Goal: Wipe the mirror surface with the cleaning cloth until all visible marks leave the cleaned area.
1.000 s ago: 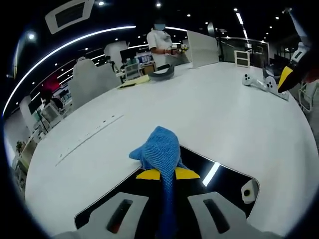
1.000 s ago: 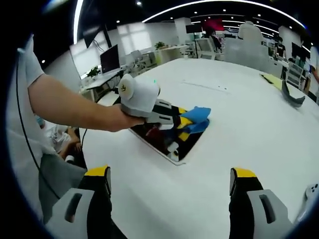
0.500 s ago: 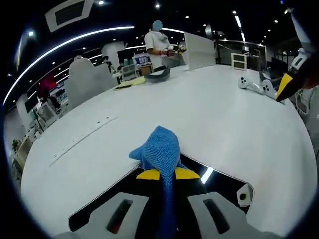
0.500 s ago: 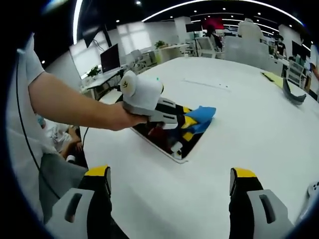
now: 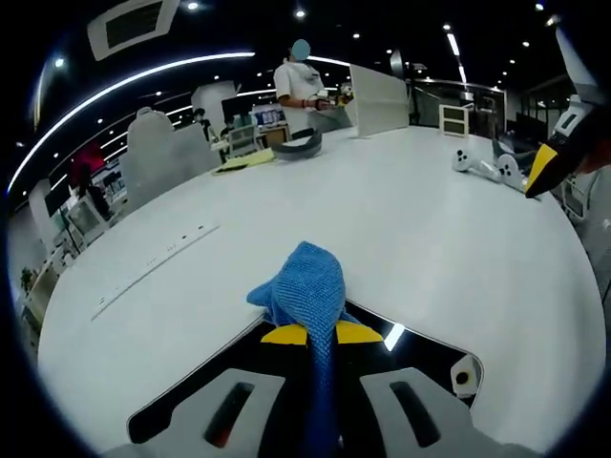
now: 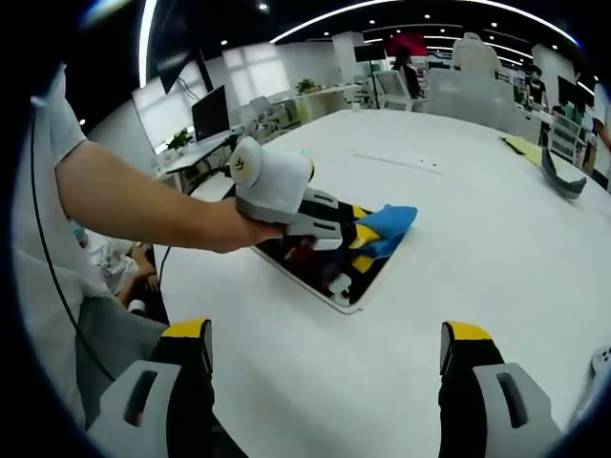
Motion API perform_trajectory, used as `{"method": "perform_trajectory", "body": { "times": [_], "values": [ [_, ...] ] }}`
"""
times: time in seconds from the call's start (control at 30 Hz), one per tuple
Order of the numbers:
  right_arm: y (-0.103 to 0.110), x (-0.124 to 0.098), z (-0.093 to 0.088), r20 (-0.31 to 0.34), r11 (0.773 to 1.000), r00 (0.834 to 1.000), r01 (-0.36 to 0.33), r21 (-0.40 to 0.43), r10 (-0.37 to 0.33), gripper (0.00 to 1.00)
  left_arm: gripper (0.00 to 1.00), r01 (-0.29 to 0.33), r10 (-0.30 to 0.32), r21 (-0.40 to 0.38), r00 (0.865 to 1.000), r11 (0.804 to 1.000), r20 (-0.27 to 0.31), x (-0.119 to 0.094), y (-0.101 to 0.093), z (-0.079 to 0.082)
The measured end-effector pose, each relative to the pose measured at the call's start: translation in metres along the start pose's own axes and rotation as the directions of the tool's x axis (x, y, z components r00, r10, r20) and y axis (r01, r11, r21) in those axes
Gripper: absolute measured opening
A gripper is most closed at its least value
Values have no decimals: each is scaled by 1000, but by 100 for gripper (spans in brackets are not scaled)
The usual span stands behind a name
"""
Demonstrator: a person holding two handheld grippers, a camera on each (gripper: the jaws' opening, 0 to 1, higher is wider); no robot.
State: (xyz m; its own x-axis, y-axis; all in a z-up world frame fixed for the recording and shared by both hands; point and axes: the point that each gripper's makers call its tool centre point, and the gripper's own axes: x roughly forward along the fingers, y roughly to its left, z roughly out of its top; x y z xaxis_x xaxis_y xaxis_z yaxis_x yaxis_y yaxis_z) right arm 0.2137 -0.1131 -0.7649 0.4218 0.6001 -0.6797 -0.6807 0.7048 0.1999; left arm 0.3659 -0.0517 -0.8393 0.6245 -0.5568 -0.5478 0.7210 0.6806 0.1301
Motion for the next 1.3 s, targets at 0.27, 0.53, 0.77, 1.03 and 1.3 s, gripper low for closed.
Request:
{"method": "perform_trajectory", "body": {
  "times": [0.27,0.53,0.77,1.03,1.3],
  "values": [
    [-8,-6,7,23,1000,999,22,12,-22,100,5,16,-16,5,1000,1000,-1,0,-1,0],
    [-6,-5,4,8,1000,1000,24,1,-24,100,5,135,-135,4,991,991,20,2,-4,1],
    [-5,-4,6,11,1000,1000,23,4,-23,100,5,237,-238,28,971,971,27,0,-9,0],
    [-4,-2,5,10,1000,1000,25,7,-25,100,5,262,-263,35,964,965,34,-5,-21,-2],
    [-2,-1,5,11,1000,1000,25,7,-25,100,5,242,-243,30,970,970,29,-5,-22,-2]
  ]
}}
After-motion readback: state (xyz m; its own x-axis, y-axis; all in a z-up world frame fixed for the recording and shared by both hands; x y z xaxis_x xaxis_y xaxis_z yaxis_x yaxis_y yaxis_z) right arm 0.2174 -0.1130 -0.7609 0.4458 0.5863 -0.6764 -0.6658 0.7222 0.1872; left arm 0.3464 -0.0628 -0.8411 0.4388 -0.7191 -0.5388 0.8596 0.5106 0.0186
